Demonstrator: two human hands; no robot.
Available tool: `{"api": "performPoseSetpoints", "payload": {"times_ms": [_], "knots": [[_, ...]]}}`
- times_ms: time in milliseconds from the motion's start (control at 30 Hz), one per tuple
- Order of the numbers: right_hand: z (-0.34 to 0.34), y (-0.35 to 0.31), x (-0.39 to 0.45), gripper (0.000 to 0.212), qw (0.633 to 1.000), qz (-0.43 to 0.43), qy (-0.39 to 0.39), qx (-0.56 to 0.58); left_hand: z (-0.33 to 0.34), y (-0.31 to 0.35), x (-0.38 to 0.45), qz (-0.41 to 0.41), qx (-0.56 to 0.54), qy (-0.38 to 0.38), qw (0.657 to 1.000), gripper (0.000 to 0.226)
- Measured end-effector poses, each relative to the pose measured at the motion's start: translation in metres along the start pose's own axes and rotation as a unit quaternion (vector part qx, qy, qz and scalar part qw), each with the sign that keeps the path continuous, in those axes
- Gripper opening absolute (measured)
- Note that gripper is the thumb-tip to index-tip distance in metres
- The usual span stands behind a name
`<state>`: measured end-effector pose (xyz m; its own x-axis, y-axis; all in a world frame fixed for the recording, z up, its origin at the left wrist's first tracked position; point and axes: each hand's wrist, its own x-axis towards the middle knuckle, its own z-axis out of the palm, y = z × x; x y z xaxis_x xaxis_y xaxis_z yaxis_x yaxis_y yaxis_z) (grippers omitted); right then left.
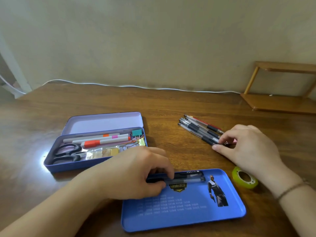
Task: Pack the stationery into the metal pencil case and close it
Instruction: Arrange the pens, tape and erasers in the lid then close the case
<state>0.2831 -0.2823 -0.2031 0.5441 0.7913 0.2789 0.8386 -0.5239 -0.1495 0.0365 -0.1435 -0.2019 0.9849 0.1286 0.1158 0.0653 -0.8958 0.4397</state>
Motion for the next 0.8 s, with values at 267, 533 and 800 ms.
{"api": "performPoseSetpoints", "payload": {"times_ms": [267, 533, 800], "knots": [[-0.014, 0.006, -0.006, 0.012, 0.990, -0.018, 0.036, 0.134, 0.011, 0.005, 0.006, -0.014, -0.005, 0.054, 0.998, 0.021], [-0.051, 0.018, -0.024, 0.026, 0.922, -0.199, -0.204, 0.264, -0.005, -0.006, 0.000, -0.100, -0.109, 0.162, 0.976, 0.036], [-0.021, -0.017, -0.035, 0.019, 0.934, -0.242, -0.205, 0.163, -0.005, -0.003, 0.000, -0.080, -0.097, 0.132, 0.983, 0.020]]}}
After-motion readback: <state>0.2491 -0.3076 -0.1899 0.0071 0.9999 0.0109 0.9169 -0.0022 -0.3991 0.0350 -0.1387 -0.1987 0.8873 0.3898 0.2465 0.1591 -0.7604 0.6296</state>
